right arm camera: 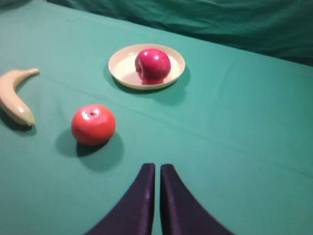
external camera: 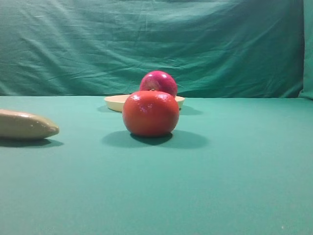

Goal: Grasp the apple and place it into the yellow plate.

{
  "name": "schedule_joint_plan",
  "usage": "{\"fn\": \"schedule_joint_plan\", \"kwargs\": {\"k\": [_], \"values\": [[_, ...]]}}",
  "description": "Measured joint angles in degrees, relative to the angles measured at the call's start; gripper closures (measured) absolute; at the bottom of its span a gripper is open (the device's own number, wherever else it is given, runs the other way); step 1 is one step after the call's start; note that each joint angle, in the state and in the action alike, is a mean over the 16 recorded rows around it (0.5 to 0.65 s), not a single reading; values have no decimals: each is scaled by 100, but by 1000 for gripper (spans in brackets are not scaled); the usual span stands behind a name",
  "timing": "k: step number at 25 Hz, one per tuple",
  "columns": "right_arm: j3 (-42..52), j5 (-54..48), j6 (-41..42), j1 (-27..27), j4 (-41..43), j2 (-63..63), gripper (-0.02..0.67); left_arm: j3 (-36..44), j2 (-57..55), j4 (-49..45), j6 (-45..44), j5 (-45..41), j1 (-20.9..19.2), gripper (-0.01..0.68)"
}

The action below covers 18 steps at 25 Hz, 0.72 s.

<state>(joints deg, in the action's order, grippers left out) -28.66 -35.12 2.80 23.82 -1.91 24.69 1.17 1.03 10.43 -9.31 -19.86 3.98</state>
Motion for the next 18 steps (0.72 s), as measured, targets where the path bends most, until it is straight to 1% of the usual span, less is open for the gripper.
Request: {"fn": "schedule_joint_plan", "kwargs": {"k": [5,9,13,18], "values": [[153,-156,0,-4,213,-226,649,0,0,0,0,0,0,516],[461,74,-2,-95,367,-393,649,0,0,0,0,0,0,516],[910,520,-5,-334,394,-701,649,0,0,0,0,0,0,516],[1570,1070,-10,-778,328,-1333,649,0,0,0,0,0,0,516]]}}
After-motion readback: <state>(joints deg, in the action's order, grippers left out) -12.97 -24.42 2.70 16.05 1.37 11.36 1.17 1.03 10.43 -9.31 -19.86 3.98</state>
